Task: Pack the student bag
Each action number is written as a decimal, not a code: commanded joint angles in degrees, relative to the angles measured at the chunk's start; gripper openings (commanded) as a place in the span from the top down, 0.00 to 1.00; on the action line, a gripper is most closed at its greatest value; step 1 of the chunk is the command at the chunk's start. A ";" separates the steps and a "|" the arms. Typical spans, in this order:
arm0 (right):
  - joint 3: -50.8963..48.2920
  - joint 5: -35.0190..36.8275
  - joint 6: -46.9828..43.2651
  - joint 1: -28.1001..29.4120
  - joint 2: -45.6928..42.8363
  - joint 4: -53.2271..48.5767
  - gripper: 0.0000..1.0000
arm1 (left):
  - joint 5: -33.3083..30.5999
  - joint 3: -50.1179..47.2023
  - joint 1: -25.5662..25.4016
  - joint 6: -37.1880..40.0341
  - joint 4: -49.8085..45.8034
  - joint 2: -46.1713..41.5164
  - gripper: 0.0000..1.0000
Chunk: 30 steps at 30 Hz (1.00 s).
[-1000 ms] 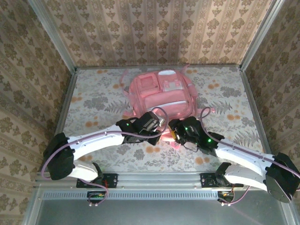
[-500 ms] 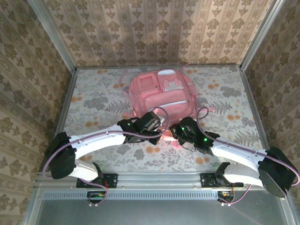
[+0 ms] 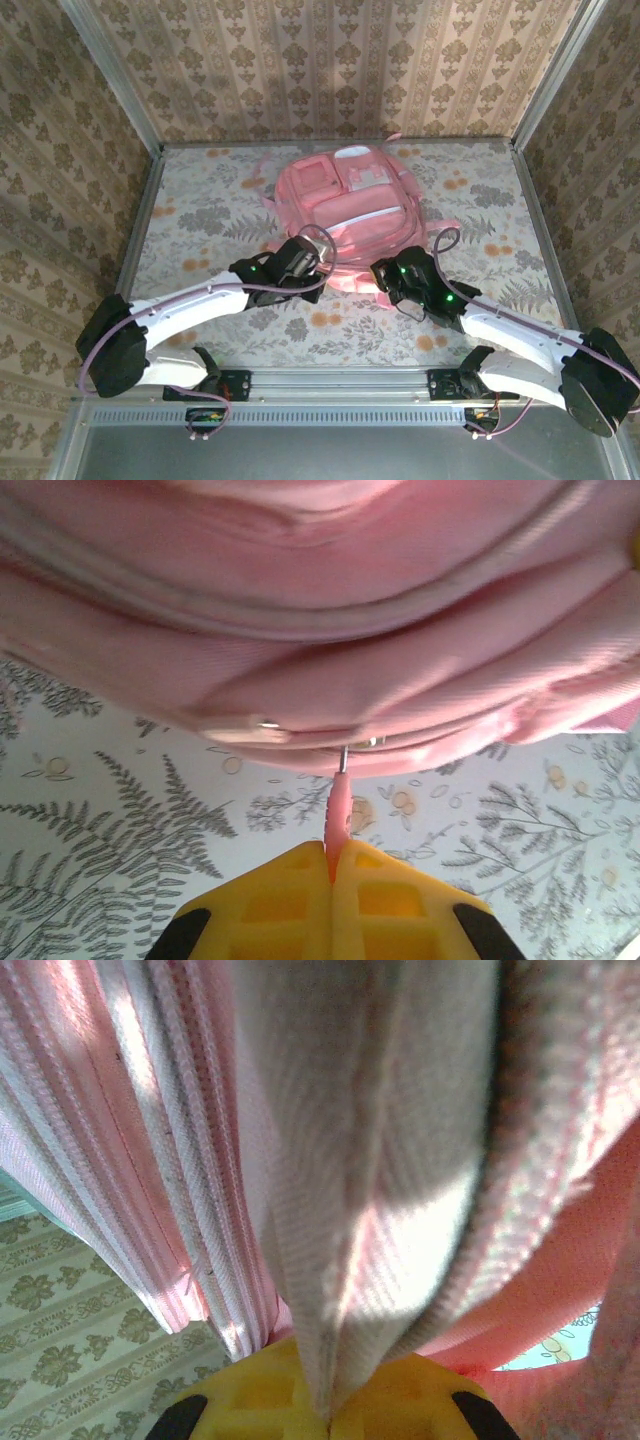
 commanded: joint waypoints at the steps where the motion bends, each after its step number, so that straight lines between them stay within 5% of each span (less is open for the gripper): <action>1: 0.29 3.18 -1.05 -1.54 -2.14 0.44 1.00 | -3.44 -1.85 1.94 -1.57 -2.22 -0.73 1.00; 20: 1.22 -0.41 -2.72 -2.97 -2.62 1.10 1.00 | -0.86 -5.16 17.23 -4.99 5.27 6.01 1.00; 30: 6.08 -5.51 -12.89 -2.06 1.73 -3.86 1.00 | 1.72 -3.16 23.81 -5.39 6.96 10.70 1.00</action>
